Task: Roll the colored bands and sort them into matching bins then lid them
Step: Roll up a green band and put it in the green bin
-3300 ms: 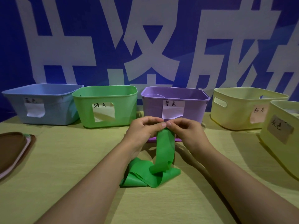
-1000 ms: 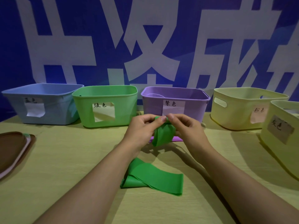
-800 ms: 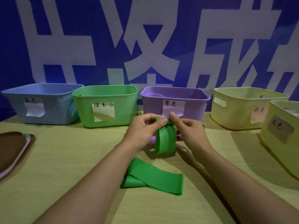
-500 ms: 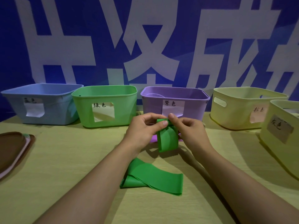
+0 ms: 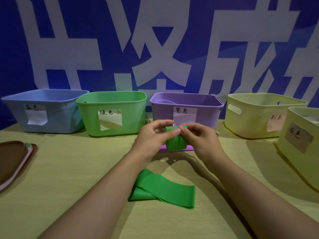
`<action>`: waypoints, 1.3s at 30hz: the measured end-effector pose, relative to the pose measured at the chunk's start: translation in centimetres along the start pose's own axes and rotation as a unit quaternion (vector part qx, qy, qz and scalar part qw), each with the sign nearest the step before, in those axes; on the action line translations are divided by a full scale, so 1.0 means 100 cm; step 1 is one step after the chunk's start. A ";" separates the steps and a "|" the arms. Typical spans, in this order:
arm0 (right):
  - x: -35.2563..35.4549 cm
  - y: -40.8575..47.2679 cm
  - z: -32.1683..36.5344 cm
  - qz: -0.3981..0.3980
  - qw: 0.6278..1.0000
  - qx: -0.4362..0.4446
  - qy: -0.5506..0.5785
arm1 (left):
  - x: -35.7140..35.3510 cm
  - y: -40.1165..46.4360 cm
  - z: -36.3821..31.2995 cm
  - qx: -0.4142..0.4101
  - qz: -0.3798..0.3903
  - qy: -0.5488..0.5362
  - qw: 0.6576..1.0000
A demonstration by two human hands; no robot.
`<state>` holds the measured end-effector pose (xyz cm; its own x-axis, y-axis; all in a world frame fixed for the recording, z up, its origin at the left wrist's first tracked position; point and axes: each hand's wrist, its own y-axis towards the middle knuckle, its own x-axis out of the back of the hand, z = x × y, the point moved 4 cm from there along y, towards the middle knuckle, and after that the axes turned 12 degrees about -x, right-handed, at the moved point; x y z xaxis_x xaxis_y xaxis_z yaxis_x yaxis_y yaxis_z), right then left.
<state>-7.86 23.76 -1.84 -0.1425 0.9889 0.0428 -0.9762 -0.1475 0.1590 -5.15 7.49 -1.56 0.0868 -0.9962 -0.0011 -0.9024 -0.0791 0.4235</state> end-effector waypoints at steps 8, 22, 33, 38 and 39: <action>0.000 -0.002 0.001 0.024 1.000 0.013 -0.002 | 0.001 -0.001 0.011 0.073 0.003 0.024 0.997; -0.003 -0.008 0.004 0.035 0.999 -0.017 0.022 | 0.003 -0.001 0.003 0.054 -0.005 -0.009 0.999; -0.002 -0.012 0.003 -0.016 0.994 -0.090 -0.064 | 0.000 -0.004 0.002 0.047 0.014 -0.024 0.999; -0.001 -0.009 0.000 -0.024 0.993 -0.074 -0.089 | 0.001 -0.005 0.002 0.055 0.012 -0.013 0.998; -0.001 -0.007 0.000 -0.024 0.993 -0.072 -0.091 | 0.001 -0.005 0.002 0.057 0.014 -0.014 0.998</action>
<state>-7.12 23.75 -2.00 -0.0759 0.9729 0.2184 -0.9963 -0.0831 0.0235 -4.79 7.45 -1.95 0.0508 -0.9986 -0.0178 -0.9463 -0.0538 0.3188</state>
